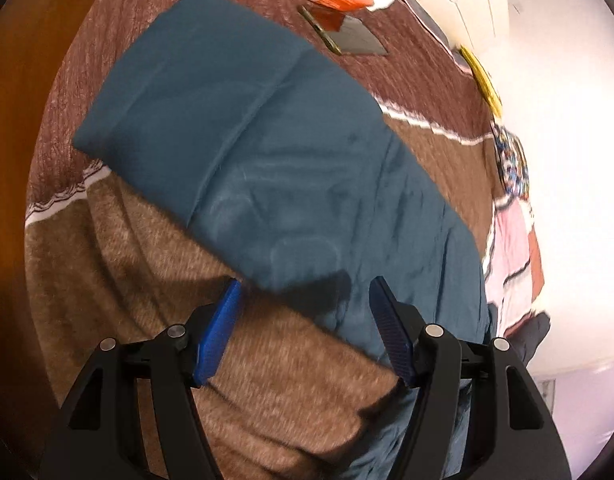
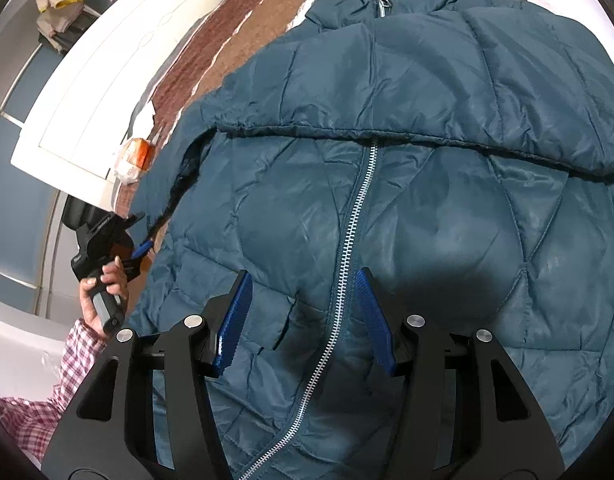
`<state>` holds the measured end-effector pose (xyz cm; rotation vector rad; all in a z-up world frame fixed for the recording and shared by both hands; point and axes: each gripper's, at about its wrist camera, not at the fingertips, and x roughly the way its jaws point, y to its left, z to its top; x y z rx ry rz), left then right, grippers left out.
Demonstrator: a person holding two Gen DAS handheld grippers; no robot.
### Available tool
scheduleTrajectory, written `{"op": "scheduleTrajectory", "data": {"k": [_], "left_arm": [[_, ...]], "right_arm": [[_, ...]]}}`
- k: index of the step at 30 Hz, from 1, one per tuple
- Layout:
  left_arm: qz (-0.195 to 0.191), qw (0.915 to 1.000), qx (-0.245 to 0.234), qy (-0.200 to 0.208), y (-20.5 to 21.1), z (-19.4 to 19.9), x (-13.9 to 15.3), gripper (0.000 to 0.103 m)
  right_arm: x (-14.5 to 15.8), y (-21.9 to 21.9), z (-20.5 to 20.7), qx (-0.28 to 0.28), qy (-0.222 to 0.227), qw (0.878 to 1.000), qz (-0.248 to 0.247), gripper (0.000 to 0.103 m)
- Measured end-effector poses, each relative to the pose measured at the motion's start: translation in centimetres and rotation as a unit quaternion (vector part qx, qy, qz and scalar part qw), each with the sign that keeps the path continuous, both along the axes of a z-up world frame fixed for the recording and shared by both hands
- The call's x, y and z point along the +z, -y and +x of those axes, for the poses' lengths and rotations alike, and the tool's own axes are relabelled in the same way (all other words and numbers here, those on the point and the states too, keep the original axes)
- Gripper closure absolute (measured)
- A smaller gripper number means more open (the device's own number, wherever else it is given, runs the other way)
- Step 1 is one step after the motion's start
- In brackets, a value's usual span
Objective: Fold large clothes
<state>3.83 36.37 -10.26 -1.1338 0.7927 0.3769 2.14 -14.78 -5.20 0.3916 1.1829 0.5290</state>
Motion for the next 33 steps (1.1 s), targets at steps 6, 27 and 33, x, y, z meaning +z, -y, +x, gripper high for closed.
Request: {"op": "scheduleTrajectory", "data": {"k": [6, 27, 33], "left_arm": [[0.019, 0.9996, 0.017, 0.009, -1.6, 0.6, 0.7, 0.051], [0.326, 0.9274, -0.102, 0.153, 7.6, 3.5, 20.8, 0.1], [0.361, 0.8854, -0.192, 0.22, 15.5, 5.1, 25.4, 0.1]], "right_arm": [[-0.4, -0.1, 0.4, -0.003, -0.006, 1.0, -0.003, 0.049], [1.7, 4.5, 0.5, -0.056, 0.033, 0.998, 0.017, 0.049], [2.2, 7.8, 0.0, -0.091, 0.046, 0.994, 0.03, 0.049]]}}
